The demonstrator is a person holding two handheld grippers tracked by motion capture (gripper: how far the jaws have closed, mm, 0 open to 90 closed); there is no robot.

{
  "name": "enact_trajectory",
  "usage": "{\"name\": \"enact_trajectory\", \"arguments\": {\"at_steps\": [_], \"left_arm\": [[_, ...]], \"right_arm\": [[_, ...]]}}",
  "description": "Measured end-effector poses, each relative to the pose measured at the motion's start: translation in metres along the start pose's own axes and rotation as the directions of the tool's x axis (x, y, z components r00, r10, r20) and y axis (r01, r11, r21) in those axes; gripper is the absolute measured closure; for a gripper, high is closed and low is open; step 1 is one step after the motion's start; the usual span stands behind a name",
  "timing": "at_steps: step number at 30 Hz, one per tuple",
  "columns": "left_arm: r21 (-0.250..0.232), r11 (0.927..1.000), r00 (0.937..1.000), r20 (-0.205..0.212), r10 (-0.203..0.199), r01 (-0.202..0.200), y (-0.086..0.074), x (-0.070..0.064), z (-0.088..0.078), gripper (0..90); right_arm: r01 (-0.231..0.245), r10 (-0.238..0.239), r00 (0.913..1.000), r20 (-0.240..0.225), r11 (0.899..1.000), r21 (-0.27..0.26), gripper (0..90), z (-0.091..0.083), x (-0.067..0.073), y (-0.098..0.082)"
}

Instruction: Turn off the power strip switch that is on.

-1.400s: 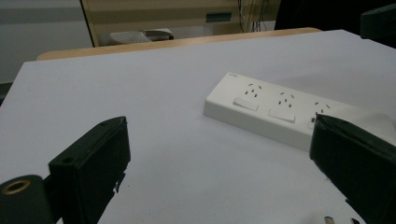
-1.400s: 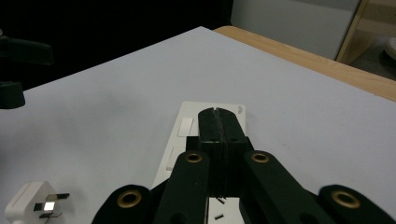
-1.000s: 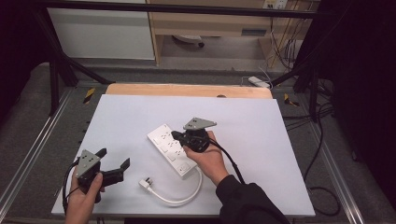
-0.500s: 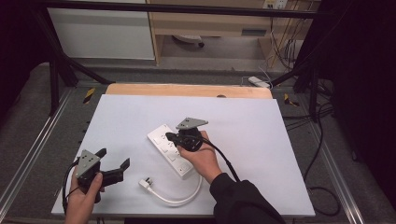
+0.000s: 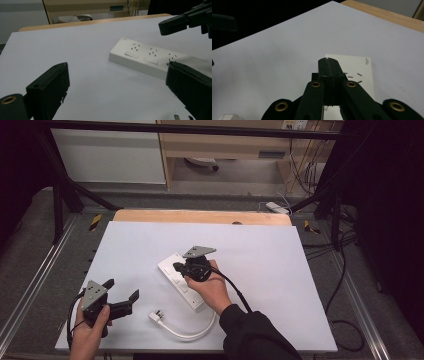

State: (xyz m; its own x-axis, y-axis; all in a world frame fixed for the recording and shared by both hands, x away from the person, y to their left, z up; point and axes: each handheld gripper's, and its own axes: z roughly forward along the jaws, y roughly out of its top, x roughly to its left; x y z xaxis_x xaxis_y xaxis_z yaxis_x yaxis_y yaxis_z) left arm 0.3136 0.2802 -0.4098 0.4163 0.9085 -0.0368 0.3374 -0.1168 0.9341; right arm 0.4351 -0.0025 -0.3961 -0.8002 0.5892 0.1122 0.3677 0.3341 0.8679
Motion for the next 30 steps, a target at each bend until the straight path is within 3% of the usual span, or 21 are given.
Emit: {"name": "enact_trajectory", "arguments": {"at_steps": [18,30], "left_arm": [[0.001,1.0000,1.0000,-0.002,0.000,0.000,0.000,0.000,0.000,5.0],[0.001,1.0000,1.0000,0.000,0.003,-0.003,0.000,0.001,0.000,5.0]], "right_arm": [[0.000,0.000,1.0000,-0.002,0.999,0.036,90.0,0.018,0.008,0.004],[-0.009,0.008,0.9999,0.011,0.996,0.084,90.0,0.039,-0.005,0.007]]}}
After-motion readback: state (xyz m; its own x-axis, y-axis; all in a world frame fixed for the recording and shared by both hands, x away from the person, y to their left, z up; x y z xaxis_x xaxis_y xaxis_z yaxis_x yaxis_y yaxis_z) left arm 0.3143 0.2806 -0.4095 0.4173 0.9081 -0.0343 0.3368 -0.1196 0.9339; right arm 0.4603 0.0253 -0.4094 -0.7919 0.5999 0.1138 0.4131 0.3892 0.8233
